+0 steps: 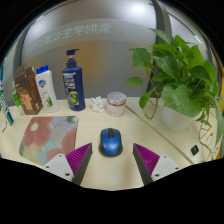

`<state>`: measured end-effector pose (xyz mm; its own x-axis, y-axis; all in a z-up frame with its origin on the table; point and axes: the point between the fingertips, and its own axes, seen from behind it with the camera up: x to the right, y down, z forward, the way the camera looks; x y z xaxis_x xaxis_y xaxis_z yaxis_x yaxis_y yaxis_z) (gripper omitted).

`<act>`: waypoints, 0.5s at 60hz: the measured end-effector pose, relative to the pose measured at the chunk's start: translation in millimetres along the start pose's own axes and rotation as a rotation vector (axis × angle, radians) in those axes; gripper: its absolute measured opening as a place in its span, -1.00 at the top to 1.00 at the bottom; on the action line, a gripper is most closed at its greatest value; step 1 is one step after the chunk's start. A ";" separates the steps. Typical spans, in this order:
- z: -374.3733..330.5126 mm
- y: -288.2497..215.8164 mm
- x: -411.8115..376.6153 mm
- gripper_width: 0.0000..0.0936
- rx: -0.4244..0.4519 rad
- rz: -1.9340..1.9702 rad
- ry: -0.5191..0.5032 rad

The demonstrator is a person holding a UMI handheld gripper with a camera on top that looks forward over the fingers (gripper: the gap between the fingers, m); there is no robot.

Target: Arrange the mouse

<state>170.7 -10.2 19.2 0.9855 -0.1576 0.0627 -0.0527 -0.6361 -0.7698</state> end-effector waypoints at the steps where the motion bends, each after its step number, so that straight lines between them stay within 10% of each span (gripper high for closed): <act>1: 7.1 -1.0 0.6 -0.78 -0.002 0.001 -0.001; 11: 51.6 -2.6 -2.6 -0.51 -0.036 -0.007 -0.031; 14: 55.4 -6.8 -6.1 -0.14 -0.024 0.000 -0.049; 30: 56.9 -9.6 -5.9 0.20 -0.016 -0.043 -0.038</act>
<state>174.6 39.8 -9.9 0.9923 -0.1018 0.0711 -0.0128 -0.6535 -0.7568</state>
